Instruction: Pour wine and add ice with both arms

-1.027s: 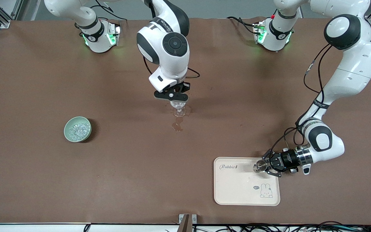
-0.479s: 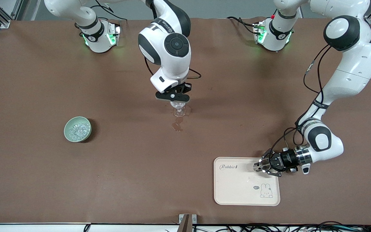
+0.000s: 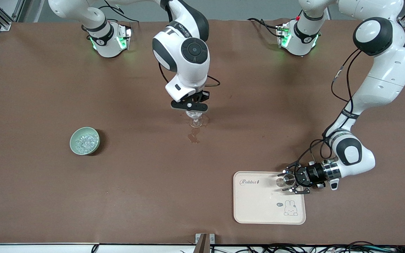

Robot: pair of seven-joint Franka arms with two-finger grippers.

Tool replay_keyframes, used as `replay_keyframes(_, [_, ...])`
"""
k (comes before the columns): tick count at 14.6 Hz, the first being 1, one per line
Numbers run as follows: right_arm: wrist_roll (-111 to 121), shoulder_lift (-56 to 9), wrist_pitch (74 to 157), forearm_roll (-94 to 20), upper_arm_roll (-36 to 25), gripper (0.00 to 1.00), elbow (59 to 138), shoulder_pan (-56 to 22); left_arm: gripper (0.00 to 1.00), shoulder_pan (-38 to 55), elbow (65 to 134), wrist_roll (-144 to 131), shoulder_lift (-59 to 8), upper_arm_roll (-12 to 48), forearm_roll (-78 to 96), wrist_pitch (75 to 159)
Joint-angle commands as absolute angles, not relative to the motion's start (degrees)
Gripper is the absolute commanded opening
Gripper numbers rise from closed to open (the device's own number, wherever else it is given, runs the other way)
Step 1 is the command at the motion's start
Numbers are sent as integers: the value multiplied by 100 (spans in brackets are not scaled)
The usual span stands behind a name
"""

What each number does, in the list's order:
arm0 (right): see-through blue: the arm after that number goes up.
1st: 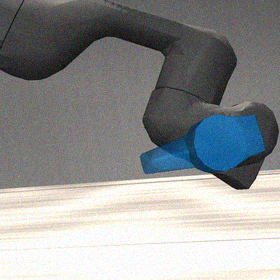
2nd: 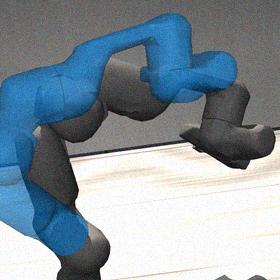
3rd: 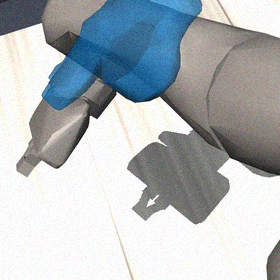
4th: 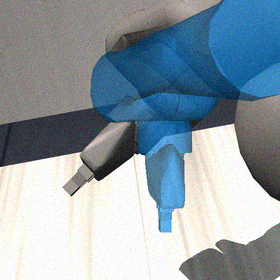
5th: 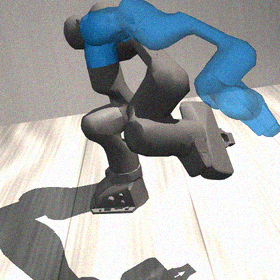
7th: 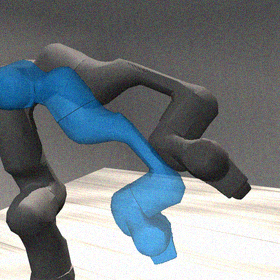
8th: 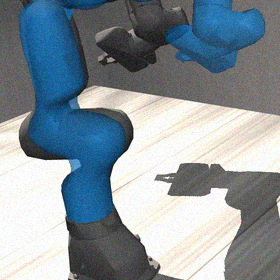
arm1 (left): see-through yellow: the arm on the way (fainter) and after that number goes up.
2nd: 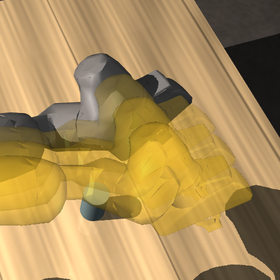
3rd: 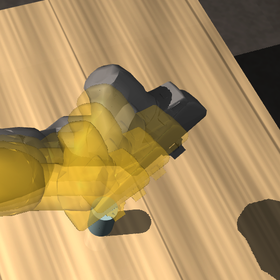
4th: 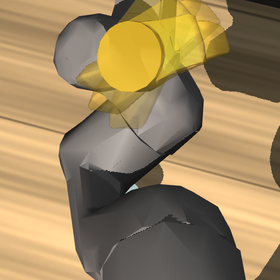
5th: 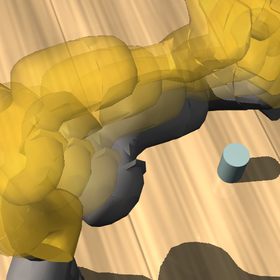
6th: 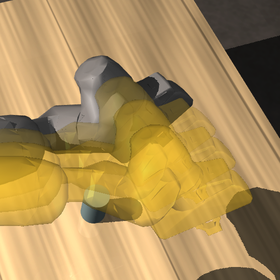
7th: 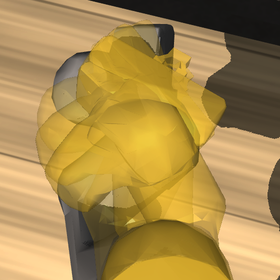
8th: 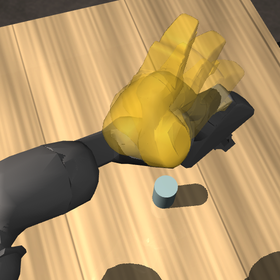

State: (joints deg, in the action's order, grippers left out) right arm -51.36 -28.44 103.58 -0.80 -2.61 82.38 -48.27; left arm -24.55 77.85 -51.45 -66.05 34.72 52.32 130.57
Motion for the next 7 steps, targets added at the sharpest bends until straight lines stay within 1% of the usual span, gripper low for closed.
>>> replay_keyframes(1, [-5265,-2909,10318,-53,-316,21,8121,-4904,84,-2408,7787,-5150,-6443,3437,5168,13052])
replay_keyframes(2, [-5265,-2909,10318,-53,-316,24,8121,-4904,100,-2426,7787,-5150,-6434,3428,4933,13052])
replay_keyframes(3, [-5256,-2909,10318,-53,-316,28,8121,-4904,100,-2434,7787,-5159,-6425,3436,4644,13052])
replay_keyframes(4, [-5256,-2909,10318,-53,-316,34,8121,-4904,100,-2435,7787,-5168,-6390,3445,4484,13052])
replay_keyframes(7, [-5265,-2909,10318,-53,-316,47,8121,-4904,100,-2478,7787,-5168,-6249,3428,4439,12816])
